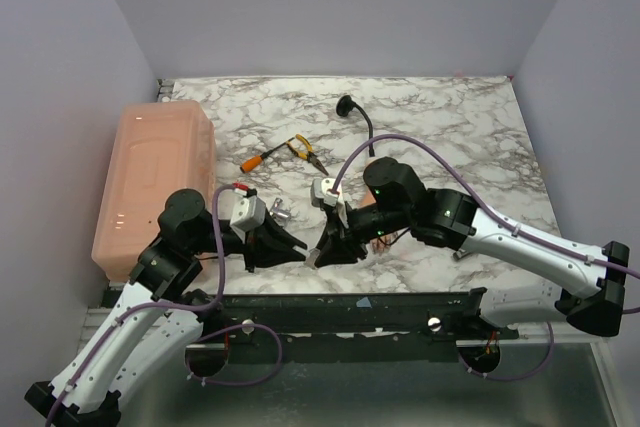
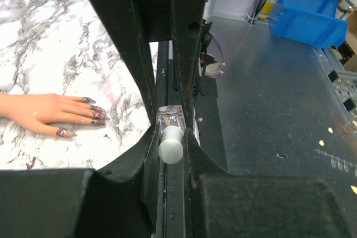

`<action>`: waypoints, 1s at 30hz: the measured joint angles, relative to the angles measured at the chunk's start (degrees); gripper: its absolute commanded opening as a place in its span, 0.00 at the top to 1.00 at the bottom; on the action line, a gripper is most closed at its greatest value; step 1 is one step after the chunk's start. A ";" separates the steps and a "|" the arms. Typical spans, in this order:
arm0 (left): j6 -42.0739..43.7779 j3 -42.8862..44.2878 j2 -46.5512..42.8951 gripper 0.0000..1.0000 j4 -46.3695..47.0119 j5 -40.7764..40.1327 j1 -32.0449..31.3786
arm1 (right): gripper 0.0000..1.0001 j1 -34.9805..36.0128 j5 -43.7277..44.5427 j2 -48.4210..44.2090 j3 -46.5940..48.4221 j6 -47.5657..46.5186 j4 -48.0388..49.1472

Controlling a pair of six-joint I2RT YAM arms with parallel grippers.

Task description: Paint the nails

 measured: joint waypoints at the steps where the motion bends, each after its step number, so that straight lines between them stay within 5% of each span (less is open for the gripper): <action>1: -0.68 0.00 0.02 1.00 -0.02 -0.72 0.02 | 1.00 0.00 0.68 -0.04 -0.04 0.02 0.02; 22: -31.08 8.26 10.05 0.98 -13.33 -36.13 0.17 | 1.00 0.02 26.97 4.63 -0.11 -0.96 5.27; 30: -33.59 9.51 10.97 0.46 -15.02 -38.77 0.17 | 1.00 0.11 29.31 5.09 -0.11 -0.46 6.27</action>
